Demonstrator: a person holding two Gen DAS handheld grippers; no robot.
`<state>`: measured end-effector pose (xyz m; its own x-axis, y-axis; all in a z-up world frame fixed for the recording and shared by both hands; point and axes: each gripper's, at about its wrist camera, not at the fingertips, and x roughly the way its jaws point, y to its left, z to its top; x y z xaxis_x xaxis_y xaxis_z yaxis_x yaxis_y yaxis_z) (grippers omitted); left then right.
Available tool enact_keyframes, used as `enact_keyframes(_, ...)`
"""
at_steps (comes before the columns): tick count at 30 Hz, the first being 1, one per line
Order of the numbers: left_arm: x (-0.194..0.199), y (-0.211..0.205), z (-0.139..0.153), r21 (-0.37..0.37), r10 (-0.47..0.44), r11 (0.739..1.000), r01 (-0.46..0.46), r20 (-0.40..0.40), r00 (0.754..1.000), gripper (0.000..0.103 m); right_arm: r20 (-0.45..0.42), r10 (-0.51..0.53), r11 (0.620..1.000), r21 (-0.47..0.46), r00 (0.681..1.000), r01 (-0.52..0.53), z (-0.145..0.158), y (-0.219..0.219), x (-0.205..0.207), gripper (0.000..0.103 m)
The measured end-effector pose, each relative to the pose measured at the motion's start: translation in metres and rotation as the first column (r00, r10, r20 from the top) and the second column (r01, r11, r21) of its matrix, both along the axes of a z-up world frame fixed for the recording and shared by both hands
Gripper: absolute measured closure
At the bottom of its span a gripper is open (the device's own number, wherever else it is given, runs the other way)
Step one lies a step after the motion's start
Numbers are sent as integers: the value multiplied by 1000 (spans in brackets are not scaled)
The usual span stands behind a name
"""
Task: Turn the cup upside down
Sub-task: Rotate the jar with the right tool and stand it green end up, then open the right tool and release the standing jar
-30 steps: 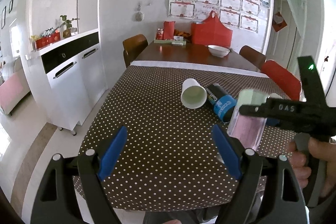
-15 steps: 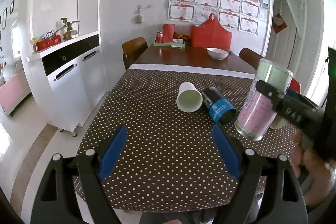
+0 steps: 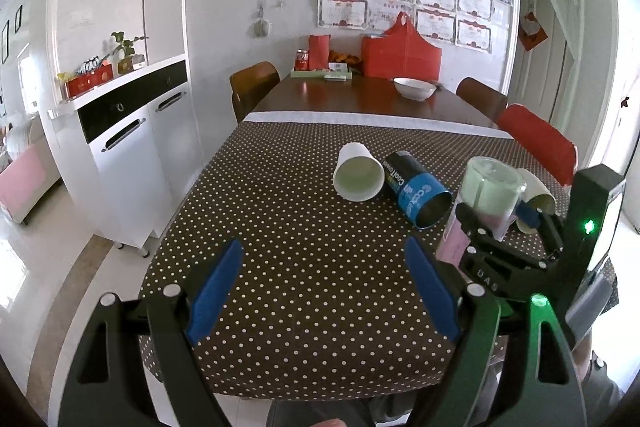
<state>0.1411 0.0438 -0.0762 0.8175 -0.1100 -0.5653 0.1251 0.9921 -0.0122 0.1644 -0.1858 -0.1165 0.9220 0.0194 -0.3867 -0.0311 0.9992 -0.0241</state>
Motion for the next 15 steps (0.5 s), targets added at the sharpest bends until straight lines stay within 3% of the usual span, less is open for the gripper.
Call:
enact_keyframes(4, -1, -1, -1, -2, -3, 1000, 3, -2, 1000, 21, -10, 13, 1000, -11, 1000, -13, -1, 3, -4, 33)
enact_keyframes(11, -4, -2, 2, 1, -9, 1000, 9, 3, 1000, 21, -10, 21, 1000, -13, 1000, -21, 3, 4, -12, 8)
enact_keyframes(15, -6, -2, 6, -1, -9, 1000, 9, 12, 1000, 21, -15, 25, 1000, -14, 1000, -25, 9, 5, -14, 6)
